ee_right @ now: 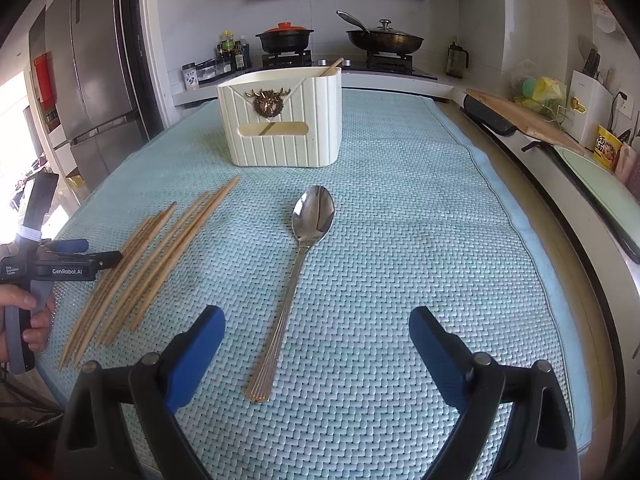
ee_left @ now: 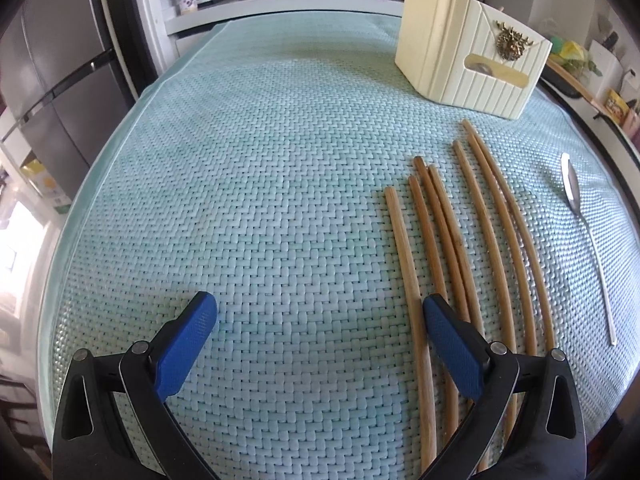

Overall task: Organize utensils
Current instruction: 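Grasp the second steel spoon with the right tool while the left tool grips another chopstick, then lift the spoon with the right tool and the chopstick with the left tool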

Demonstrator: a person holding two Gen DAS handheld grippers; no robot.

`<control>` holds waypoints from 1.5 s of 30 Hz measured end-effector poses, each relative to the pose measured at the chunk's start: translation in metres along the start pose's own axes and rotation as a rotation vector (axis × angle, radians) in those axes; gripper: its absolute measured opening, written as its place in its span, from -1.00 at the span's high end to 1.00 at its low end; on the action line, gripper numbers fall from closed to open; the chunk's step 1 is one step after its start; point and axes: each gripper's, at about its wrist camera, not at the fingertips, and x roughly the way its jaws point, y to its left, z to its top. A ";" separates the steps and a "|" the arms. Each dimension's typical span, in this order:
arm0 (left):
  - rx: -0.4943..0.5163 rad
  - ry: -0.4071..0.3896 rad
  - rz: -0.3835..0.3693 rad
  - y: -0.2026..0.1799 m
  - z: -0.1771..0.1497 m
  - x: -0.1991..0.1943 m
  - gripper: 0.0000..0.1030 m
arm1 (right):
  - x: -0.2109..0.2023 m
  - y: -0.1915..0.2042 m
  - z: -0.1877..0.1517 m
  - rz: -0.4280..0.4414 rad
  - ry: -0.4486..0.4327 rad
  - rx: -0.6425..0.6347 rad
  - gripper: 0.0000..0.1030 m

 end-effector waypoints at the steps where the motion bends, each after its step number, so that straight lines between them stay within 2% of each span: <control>1: 0.001 0.003 0.000 0.000 0.002 0.001 -0.98 | 0.005 0.000 0.002 0.010 0.011 0.005 -0.84; 10: 0.042 0.039 -0.023 -0.006 0.023 0.014 -0.97 | 0.081 0.000 0.041 0.021 0.112 0.021 -0.80; 13: 0.073 0.044 -0.040 -0.014 0.031 0.015 -0.76 | 0.108 0.002 0.057 0.004 0.146 0.029 -0.59; 15: 0.089 0.051 -0.053 -0.019 0.036 0.015 -0.47 | 0.121 0.001 0.066 -0.032 0.157 0.036 -0.44; 16: 0.098 0.054 -0.057 -0.022 0.037 0.014 -0.42 | 0.125 0.002 0.069 -0.045 0.159 0.031 -0.36; 17: 0.105 0.055 -0.060 -0.025 0.038 0.013 -0.28 | 0.127 0.002 0.072 -0.058 0.152 0.022 -0.22; 18: 0.111 0.052 -0.064 -0.028 0.040 0.013 -0.12 | 0.129 0.003 0.075 -0.063 0.149 0.013 0.06; 19: 0.114 0.049 -0.071 -0.029 0.040 0.013 -0.04 | 0.129 0.004 0.078 -0.066 0.146 0.001 0.18; 20: 0.118 0.045 -0.076 -0.031 0.041 0.013 0.14 | 0.131 0.003 0.080 -0.052 0.150 0.003 0.18; 21: 0.121 0.039 -0.082 -0.033 0.042 0.013 0.43 | 0.131 0.000 0.082 -0.032 0.147 0.012 0.18; 22: 0.121 0.035 -0.094 -0.034 0.044 0.013 0.59 | 0.130 -0.002 0.084 -0.013 0.141 0.022 0.18; 23: 0.112 0.040 -0.112 -0.034 0.045 0.013 0.87 | 0.128 -0.005 0.086 0.005 0.135 0.033 0.18; 28: 0.061 0.008 -0.159 -0.027 0.049 0.006 0.89 | 0.095 -0.015 0.093 0.073 0.044 0.079 0.18; 34: 0.034 -0.083 -0.198 -0.024 0.048 -0.033 0.90 | 0.042 -0.009 0.095 0.115 -0.080 0.051 0.19; 45: -0.009 -0.248 -0.258 0.001 0.068 -0.107 0.90 | -0.021 0.004 0.098 0.131 -0.227 -0.009 0.19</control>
